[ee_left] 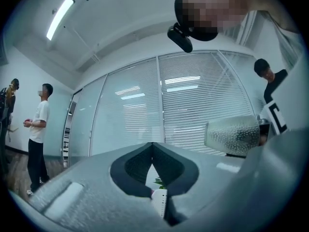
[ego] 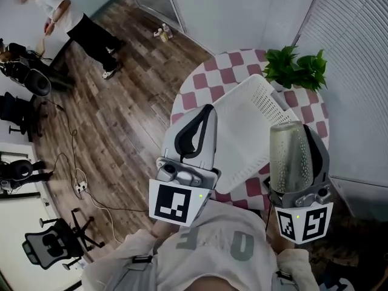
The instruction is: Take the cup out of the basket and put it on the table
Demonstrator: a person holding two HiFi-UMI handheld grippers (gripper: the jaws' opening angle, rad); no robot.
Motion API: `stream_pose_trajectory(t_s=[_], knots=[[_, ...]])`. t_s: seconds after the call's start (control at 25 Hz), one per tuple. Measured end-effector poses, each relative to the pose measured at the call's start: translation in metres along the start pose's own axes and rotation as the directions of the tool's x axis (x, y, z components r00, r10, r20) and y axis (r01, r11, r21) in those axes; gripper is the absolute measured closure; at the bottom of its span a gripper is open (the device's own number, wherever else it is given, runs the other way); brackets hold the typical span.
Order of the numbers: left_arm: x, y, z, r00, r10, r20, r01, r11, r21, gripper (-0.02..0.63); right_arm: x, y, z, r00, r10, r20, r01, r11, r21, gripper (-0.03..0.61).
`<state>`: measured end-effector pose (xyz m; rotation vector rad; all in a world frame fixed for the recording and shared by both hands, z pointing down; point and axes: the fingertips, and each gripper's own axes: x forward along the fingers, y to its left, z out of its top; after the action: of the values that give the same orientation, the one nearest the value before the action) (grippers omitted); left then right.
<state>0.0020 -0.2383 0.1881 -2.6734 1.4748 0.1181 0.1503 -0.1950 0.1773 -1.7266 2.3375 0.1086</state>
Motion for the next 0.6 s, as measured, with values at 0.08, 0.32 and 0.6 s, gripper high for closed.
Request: stream_pose_trajectory(t_s=[0.08, 0.32, 0.6], knots=[[-0.001, -0.003, -0.002, 1.000, -0.003, 0.012, 0.004, 1.000, -0.022, 0.611, -0.010, 0.005, -0.013, 1.000, -0.023, -0.010, 0.023, 1.000, 0.000, 0.554], [-0.006, -0.014, 0.001, 0.997, -0.006, 0.072, 0.009, 0.999, -0.040, 0.611, -0.021, 0.000, -0.036, 0.993, -0.090, -0.077, 0.092, 0.996, 0.015, 0.555], [-0.013, -0.014, 0.013, 0.990, 0.028, 0.136, -0.026, 1.000, -0.014, 0.611, -0.016, -0.002, -0.035, 0.991, -0.099, -0.086, 0.098, 0.995, -0.007, 0.555]])
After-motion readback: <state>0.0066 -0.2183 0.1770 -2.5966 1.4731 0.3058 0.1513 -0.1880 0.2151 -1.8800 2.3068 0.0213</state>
